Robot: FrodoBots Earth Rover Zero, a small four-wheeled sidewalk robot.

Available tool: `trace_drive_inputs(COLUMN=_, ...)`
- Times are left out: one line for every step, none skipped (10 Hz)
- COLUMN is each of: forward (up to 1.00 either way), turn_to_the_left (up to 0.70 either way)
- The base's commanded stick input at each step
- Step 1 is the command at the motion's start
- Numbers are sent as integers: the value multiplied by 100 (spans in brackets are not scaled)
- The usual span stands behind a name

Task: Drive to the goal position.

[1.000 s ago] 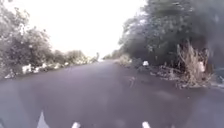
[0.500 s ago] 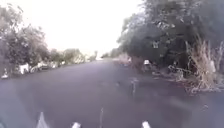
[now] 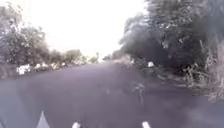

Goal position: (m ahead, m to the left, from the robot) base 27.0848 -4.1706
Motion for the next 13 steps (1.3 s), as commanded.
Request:
trace_drive_inputs(forward=85, turn_to_the_left=0)
trace_drive_inputs(forward=85, turn_to_the_left=0)
trace_drive_inputs(forward=85, turn_to_the_left=0)
trace_drive_inputs(forward=85, turn_to_the_left=0)
trace_drive_inputs(forward=85, turn_to_the_left=0)
trace_drive_inputs(forward=85, turn_to_the_left=0)
trace_drive_inputs(forward=85, turn_to_the_left=0)
trace_drive_inputs(forward=85, turn_to_the_left=0)
trace_drive_inputs(forward=85, turn_to_the_left=0)
trace_drive_inputs(forward=85, turn_to_the_left=0)
trace_drive_inputs(forward=85, turn_to_the_left=-34)
trace_drive_inputs(forward=85, turn_to_the_left=-34)
trace_drive_inputs(forward=85, turn_to_the_left=-34)
